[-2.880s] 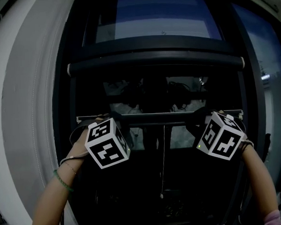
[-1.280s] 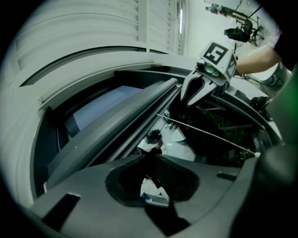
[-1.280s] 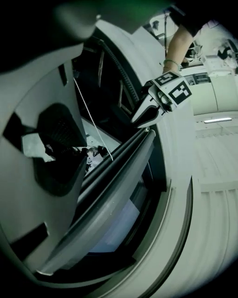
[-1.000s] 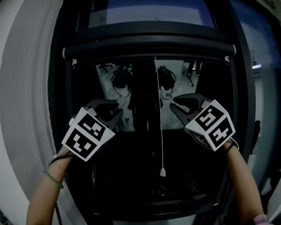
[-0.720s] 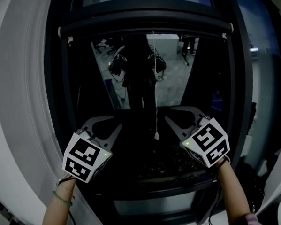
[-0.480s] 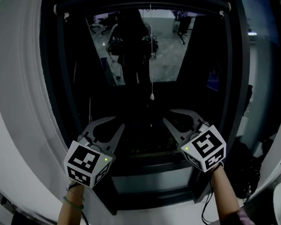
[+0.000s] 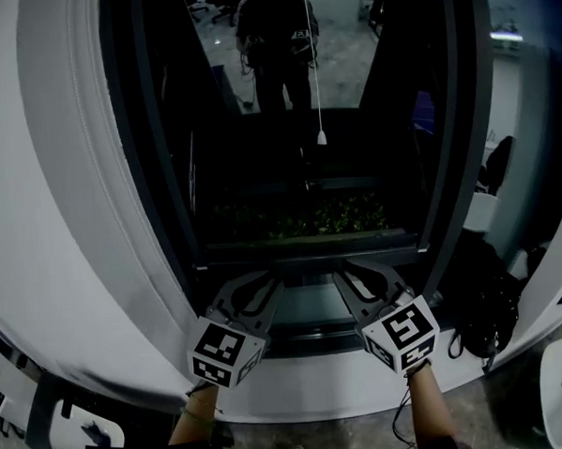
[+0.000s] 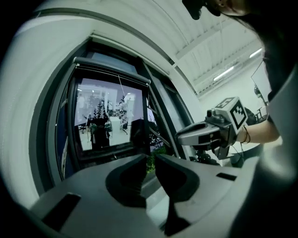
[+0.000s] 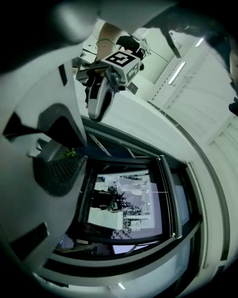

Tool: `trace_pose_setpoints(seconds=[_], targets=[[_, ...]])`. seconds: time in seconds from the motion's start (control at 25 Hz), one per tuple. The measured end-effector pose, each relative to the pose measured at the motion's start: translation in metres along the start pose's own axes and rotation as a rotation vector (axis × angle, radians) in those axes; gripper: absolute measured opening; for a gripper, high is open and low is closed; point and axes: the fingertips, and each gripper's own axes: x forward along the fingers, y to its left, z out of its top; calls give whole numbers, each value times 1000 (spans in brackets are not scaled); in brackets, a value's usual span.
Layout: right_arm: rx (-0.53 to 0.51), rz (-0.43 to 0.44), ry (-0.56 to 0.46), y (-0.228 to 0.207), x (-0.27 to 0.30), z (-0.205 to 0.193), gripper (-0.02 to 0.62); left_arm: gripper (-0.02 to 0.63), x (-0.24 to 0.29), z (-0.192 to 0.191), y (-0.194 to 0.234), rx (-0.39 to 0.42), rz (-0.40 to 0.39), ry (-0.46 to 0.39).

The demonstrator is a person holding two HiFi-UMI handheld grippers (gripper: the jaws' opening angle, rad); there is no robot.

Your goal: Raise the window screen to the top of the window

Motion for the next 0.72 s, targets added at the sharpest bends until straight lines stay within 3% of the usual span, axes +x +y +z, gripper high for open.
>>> trace_pose_setpoints(seconds=[0.32, 0.72], targets=[[155, 61, 33, 66, -133, -48, 48, 60, -69, -22, -128, -168, 76, 25], [314, 163, 34, 145, -285, -65, 48, 60, -159, -28, -293, -259, 142, 121]])
